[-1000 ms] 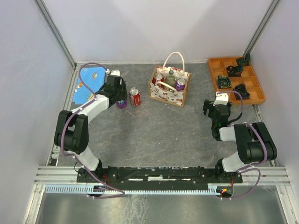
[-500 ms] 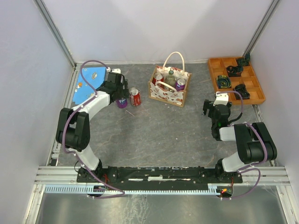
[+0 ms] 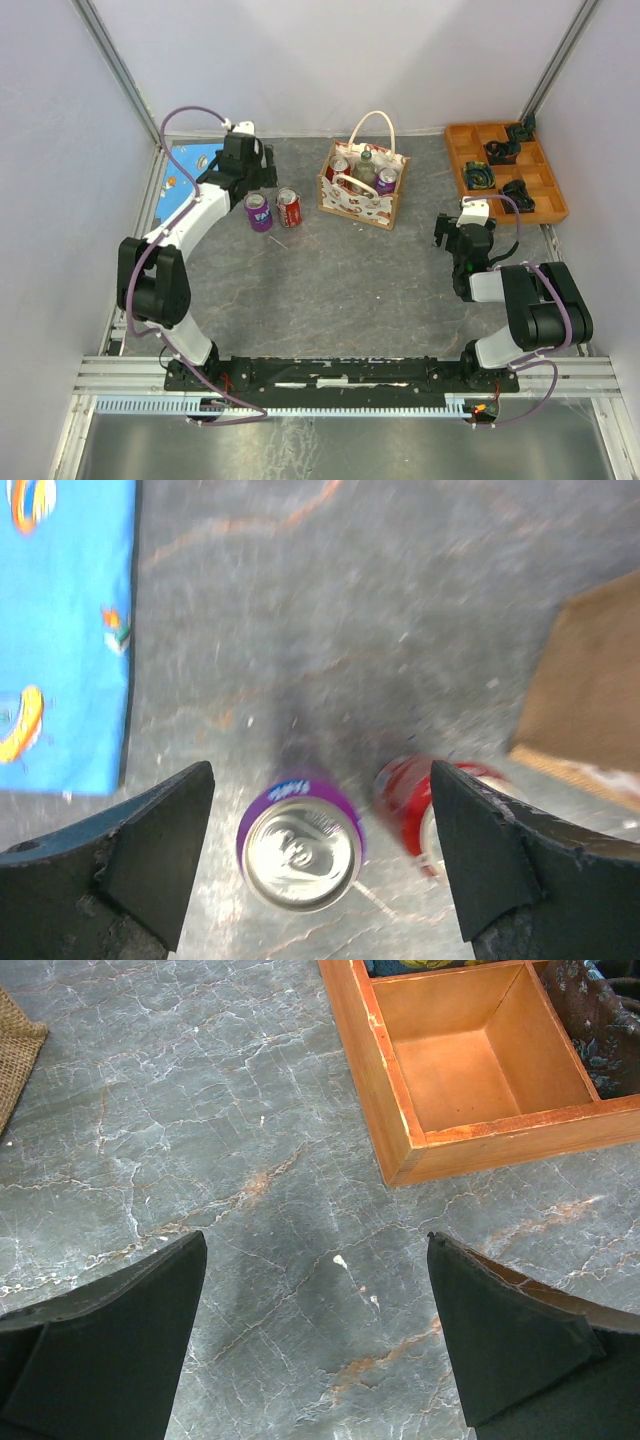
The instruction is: Take the beverage out of the canvas bag
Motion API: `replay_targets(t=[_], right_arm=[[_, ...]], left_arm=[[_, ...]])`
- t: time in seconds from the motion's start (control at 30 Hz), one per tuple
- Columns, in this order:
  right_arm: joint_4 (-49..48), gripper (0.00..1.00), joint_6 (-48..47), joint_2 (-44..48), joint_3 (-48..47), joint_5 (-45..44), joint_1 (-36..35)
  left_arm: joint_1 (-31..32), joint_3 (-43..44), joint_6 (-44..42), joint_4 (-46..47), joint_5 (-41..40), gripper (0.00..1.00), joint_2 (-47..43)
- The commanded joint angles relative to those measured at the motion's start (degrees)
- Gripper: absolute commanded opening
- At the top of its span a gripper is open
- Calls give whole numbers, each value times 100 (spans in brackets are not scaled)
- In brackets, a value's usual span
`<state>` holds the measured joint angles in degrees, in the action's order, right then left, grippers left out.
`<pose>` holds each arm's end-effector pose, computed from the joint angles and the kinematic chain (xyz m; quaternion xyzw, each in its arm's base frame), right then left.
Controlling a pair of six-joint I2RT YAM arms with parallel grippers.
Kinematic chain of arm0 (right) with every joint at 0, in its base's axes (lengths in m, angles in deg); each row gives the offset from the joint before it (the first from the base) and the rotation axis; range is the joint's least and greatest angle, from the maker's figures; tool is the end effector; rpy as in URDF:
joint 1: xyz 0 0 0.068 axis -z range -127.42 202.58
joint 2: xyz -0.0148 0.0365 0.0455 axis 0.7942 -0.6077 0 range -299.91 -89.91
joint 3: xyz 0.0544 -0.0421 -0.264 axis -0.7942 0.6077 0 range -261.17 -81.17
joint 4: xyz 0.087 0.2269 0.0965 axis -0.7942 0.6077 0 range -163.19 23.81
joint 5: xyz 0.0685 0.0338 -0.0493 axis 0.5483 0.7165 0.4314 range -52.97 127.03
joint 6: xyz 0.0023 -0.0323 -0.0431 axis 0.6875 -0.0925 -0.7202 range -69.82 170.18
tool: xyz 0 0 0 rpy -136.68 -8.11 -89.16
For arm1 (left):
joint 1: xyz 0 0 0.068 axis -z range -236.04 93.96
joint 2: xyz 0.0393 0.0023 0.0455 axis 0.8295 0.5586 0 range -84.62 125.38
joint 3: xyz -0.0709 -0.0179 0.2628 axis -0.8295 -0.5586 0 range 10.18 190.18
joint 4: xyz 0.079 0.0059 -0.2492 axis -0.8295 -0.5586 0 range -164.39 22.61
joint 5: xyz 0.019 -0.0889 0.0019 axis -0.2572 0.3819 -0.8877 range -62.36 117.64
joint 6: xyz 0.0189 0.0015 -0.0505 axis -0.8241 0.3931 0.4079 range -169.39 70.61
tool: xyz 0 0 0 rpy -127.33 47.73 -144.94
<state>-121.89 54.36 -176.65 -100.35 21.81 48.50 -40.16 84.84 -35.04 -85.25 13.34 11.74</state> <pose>0.2565 0.0090 0.1385 0.0778 0.8062 -0.0659 0.5828 0.3705 -0.0963 0.2718 -0.0410 0.8983 -0.0015 0.4375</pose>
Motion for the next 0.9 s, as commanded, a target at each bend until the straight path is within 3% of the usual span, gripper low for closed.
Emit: replay_targets(t=[0.0, 0.4, 0.67, 0.87], right_arm=[[-130, 99, -76, 1, -165, 37, -5], [-135, 99, -78, 2, -165, 37, -1], [-130, 99, -76, 1, -165, 37, -5], [-126, 99, -78, 8, -165, 37, -2]], left_arm=[[213, 1099, -687, 226, 565, 94, -344], [1598, 3174, -1961, -52, 1913, 90, 1148], [1922, 4369, -2199, -620, 1993, 87, 2456], [1965, 4662, -2211, -734, 1800, 88, 2821]])
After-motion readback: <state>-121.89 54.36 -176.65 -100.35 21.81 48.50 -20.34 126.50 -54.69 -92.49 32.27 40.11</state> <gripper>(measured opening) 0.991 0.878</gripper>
